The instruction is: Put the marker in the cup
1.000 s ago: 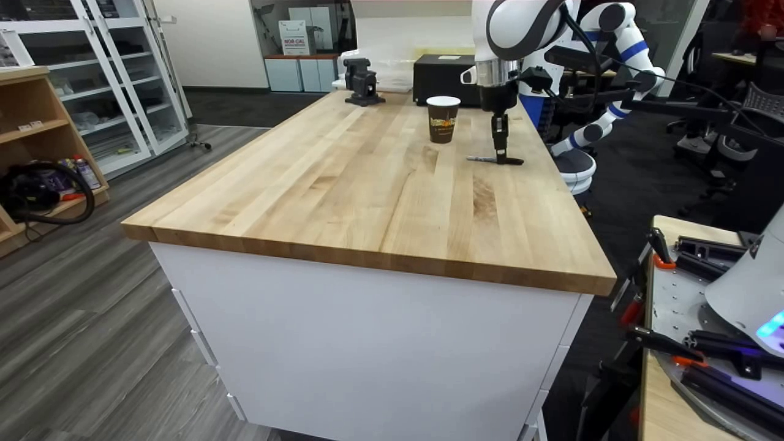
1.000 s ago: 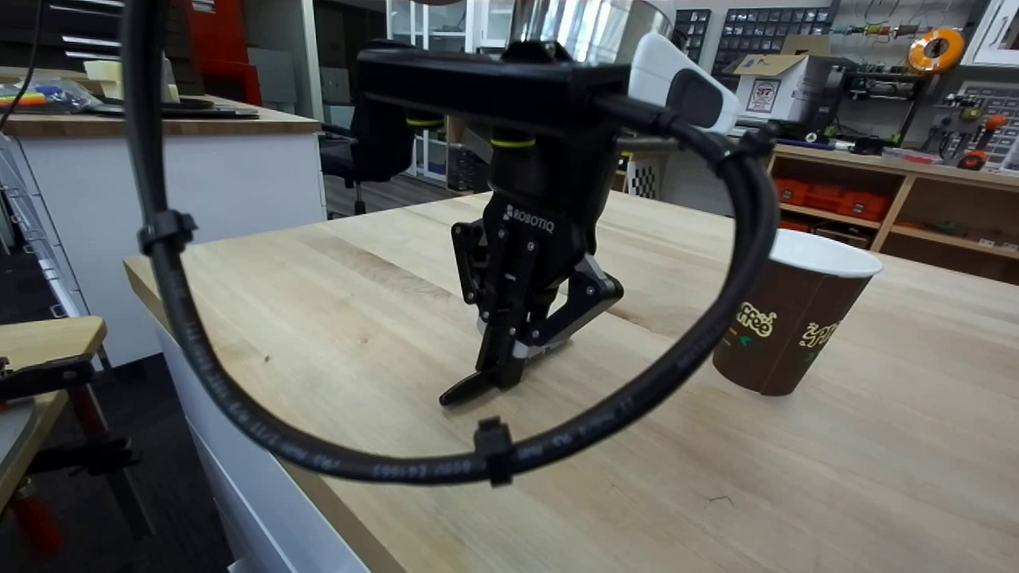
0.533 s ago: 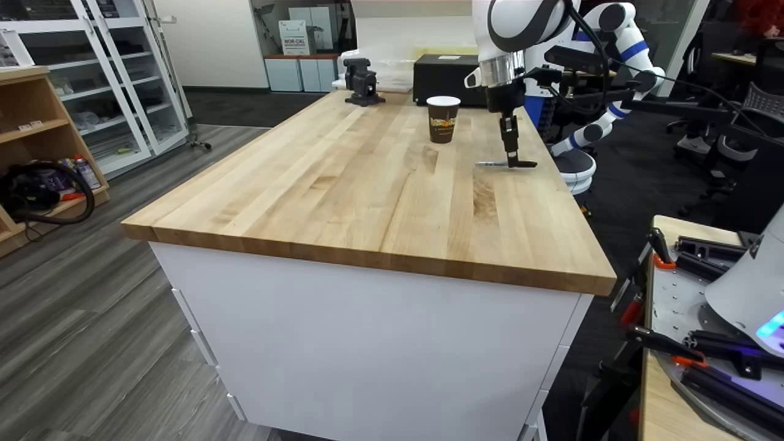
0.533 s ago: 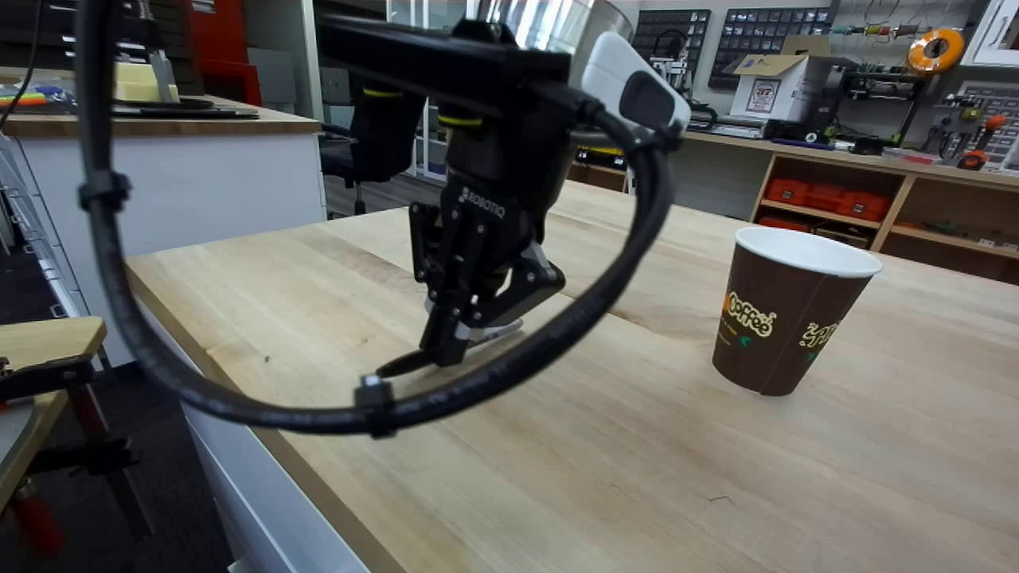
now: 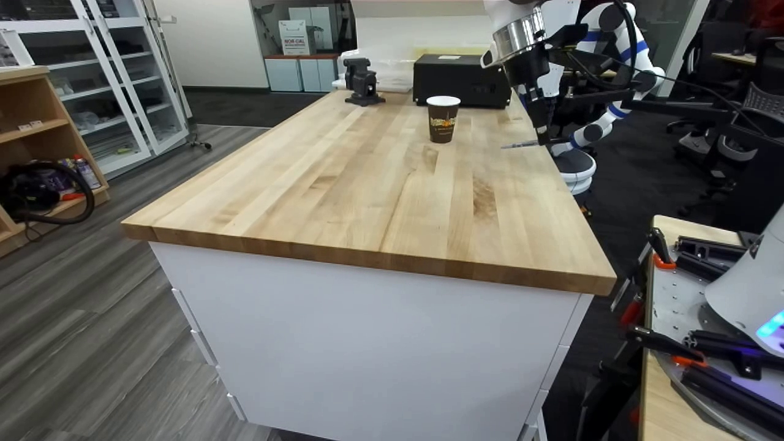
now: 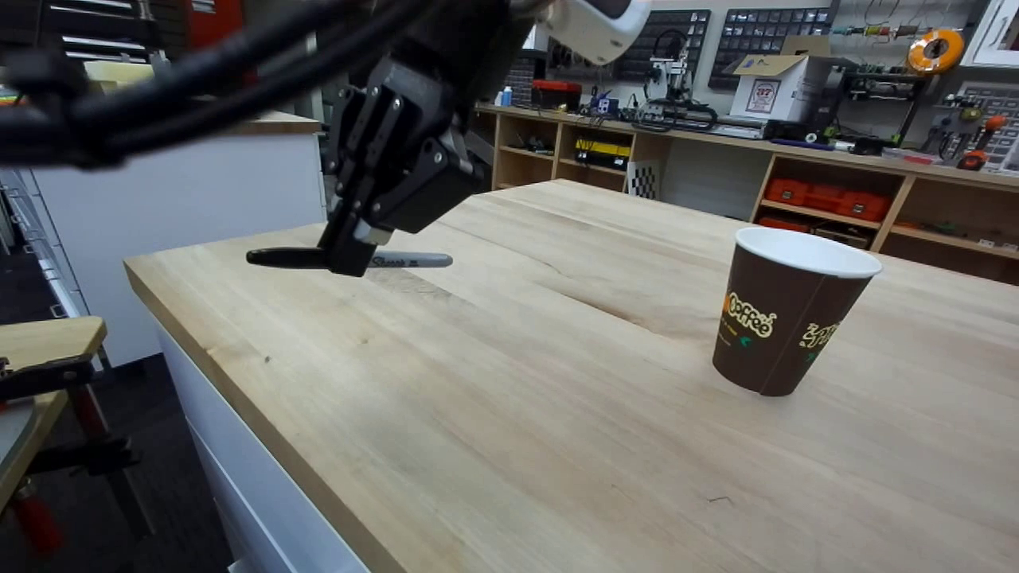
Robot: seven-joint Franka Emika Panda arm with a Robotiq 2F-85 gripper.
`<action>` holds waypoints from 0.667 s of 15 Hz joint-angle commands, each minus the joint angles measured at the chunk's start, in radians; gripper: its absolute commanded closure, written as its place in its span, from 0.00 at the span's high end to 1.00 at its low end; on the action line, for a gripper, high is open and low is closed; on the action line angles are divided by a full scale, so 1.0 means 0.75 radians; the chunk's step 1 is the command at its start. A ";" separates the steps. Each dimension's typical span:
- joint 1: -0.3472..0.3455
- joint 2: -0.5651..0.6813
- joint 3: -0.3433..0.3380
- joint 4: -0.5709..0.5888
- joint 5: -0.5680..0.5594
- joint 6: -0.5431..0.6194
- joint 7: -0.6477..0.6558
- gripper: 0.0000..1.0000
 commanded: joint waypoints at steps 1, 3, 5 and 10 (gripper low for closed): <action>0.000 -0.020 -0.045 0.068 -0.006 -0.041 0.046 0.07; -0.007 -0.002 -0.068 0.116 -0.007 -0.009 0.061 0.07; -0.013 0.013 -0.089 0.170 -0.013 0.009 0.057 0.07; -0.024 0.067 -0.109 0.353 0.068 -0.094 0.019 0.07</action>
